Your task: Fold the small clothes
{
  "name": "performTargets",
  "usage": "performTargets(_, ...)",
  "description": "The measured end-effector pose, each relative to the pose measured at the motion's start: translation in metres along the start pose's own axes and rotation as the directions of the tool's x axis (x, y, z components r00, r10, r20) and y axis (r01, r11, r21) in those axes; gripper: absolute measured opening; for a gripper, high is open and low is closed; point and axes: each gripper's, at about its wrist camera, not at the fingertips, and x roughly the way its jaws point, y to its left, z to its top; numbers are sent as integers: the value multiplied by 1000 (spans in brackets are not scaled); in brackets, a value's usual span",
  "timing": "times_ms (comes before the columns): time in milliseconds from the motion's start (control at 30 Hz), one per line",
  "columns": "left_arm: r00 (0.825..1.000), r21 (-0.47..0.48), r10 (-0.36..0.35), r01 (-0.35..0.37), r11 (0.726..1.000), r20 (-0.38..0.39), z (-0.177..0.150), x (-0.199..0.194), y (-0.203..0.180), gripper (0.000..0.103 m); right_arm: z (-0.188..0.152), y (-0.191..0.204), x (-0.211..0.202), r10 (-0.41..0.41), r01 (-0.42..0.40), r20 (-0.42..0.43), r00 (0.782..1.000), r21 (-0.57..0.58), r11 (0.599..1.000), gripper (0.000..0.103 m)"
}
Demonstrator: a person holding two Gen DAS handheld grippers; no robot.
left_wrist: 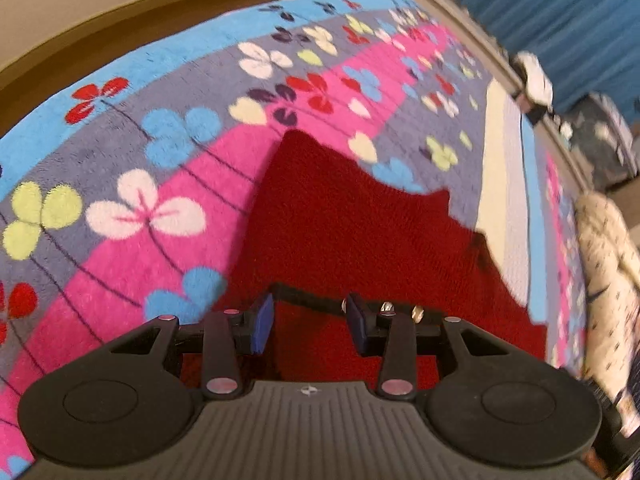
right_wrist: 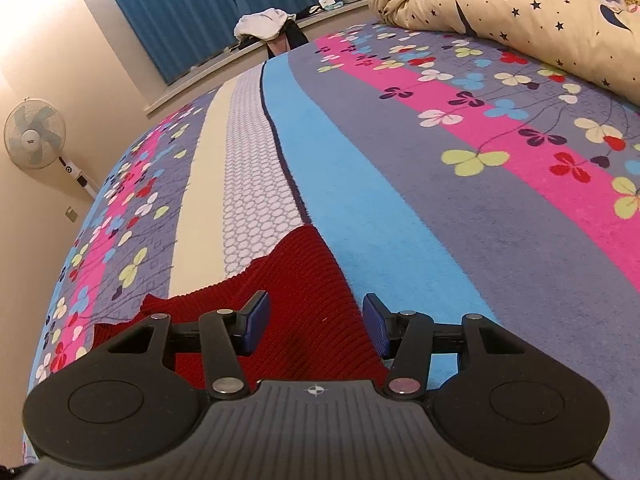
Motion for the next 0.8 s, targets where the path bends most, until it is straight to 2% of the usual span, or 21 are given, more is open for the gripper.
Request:
performTargets(167,999,59,31,-30,998,-22,-5,16,-4,40,2,-4,1,-12,12,4,1000,15,1000,53)
performTargets(267,1000,84,31,-31,996,-2,-4,17,-6,11,2,-6,2,-17,17,3,1000,23,1000,53)
performTargets(333,999,142,4,-10,990,44,-1,9,-13,8,2,-7,2,-18,18,2,1000,26,999,53)
performTargets(367,995,189,-19,1,982,97,0,-1,-20,7,2,-7,3,-17,17,1,1000,28,999,53)
performTargets(400,986,239,-53,13,971,160,1,-12,-28,6,3,-7,3,-16,16,1,1000,29,999,53)
performTargets(433,967,292,-98,26,956,234,1,-25,-36,6,2,-7,3,-16,16,1,1000,30,999,53)
performTargets(500,905,365,-179,29,931,385,-3,-49,-46,6,2,-7,2,-15,15,2,1000,30,999,53)
performTargets(533,883,376,-189,15,926,429,-5,-55,-48,6,3,-7,2,-14,14,2,1000,30,999,53)
performTargets(567,873,375,-186,4,927,451,-5,-56,-48,6,3,-7,2,-13,13,1,1000,29,999,53)
performTargets(600,884,352,-166,2,936,437,-4,-50,-45,7,3,-7,3,-12,12,0,1000,30,999,53)
performTargets(633,907,323,-139,3,946,399,-1,-41,-41,8,2,-7,3,-11,11,-3,1000,31,999,54)
performTargets(700,966,262,-27,-43,964,257,5,-12,-31,9,2,-7,5,-6,7,-15,1000,30,1000,55)
performTargets(733,980,231,32,-78,970,197,7,1,-25,9,1,-7,7,-4,5,-28,1000,29,1000,55)
performTargets(800,982,143,71,-97,985,178,10,7,-12,12,-1,-6,12,-7,8,-68,998,22,1000,57)
